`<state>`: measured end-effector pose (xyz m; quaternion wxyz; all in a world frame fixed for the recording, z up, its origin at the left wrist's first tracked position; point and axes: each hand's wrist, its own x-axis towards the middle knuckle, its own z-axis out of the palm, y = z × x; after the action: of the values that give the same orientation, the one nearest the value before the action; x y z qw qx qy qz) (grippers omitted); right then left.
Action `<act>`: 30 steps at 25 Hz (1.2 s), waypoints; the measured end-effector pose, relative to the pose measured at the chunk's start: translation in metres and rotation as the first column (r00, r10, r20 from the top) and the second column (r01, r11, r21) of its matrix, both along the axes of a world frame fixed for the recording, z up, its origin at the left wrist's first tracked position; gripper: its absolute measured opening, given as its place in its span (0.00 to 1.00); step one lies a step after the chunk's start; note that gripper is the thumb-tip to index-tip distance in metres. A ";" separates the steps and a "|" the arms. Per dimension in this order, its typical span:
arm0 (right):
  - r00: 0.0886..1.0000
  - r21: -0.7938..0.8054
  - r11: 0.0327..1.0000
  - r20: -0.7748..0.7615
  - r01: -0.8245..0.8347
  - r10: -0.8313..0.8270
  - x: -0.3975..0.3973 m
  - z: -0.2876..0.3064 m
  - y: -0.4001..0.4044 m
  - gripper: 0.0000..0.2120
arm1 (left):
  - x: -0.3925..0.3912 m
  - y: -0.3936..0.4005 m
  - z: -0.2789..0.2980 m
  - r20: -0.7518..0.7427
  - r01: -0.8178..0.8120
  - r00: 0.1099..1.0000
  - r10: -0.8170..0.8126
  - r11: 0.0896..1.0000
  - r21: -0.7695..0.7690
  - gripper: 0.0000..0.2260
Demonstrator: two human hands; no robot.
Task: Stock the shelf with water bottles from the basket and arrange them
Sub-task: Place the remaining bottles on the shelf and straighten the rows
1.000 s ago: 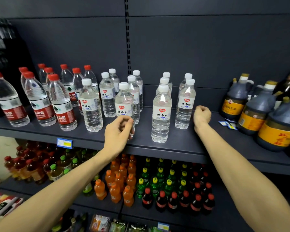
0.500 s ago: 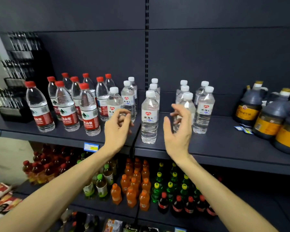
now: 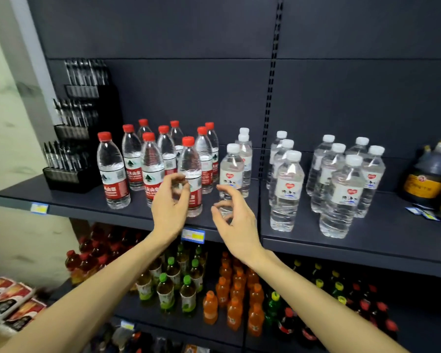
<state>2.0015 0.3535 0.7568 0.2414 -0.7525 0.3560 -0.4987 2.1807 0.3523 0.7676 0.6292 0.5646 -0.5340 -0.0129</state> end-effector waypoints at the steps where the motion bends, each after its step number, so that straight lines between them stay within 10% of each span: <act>1: 0.999 0.015 1.000 -0.035 0.017 -0.016 0.015 -0.001 -0.001 0.24 | 0.018 0.001 -0.002 -0.009 -0.034 0.999 0.034 0.999 0.011 0.08; 13: 0.956 0.283 0.913 -0.083 0.294 -0.283 0.119 -0.022 -0.062 0.43 | 0.127 -0.061 -0.022 -0.183 0.055 0.983 0.015 0.927 0.370 0.45; 26: 0.984 0.298 0.940 -0.100 0.168 -0.144 0.108 -0.024 -0.072 0.35 | 0.134 -0.051 -0.027 -0.033 0.108 0.994 -0.105 0.872 0.477 0.32; 30: 0.985 0.289 0.942 -0.091 0.170 -0.150 0.104 -0.021 -0.059 0.39 | 0.120 -0.031 -0.025 0.036 -0.030 0.999 0.021 0.966 0.255 0.36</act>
<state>2.1058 0.2947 0.7355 0.2978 -0.6930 0.4943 -0.4321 2.3005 0.3213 0.7426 0.5425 0.6479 -0.5309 -0.0642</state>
